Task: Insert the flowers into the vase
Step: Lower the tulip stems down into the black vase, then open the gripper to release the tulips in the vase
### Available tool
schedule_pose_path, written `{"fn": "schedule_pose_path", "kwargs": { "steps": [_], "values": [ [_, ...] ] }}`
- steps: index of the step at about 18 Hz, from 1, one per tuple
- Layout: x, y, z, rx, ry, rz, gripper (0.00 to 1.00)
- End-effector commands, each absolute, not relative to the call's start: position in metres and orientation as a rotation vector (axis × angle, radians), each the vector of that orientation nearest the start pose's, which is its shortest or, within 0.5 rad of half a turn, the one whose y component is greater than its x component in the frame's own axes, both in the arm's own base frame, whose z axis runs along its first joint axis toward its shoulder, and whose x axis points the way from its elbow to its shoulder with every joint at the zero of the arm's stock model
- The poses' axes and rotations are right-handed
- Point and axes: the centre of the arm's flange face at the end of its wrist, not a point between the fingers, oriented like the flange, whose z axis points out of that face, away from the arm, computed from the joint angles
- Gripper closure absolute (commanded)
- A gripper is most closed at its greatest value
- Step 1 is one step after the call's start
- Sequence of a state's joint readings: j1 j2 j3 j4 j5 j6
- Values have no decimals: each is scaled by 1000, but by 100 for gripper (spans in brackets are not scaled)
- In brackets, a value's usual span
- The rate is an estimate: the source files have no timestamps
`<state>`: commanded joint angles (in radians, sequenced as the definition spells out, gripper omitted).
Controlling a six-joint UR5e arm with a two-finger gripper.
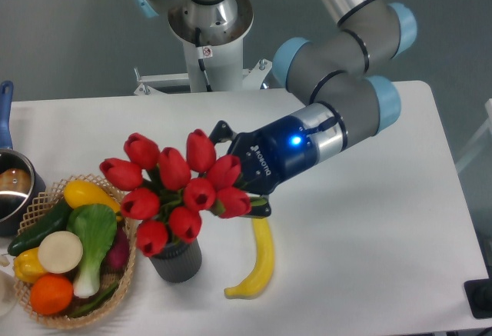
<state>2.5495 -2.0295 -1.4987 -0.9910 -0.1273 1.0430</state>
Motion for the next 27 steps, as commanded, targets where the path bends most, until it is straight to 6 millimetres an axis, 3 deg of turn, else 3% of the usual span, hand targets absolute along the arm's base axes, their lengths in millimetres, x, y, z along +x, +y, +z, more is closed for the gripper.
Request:
{"fn": "schedule_pose_path", "kwargs": {
  "steps": [8,15,27],
  "values": [
    [-407,556,407,-1477,214,-767,96],
    [-389,546,361,-1488,205,-760,94],
    [-378,530,315,-1522,188,-742,76]
  ]
}}
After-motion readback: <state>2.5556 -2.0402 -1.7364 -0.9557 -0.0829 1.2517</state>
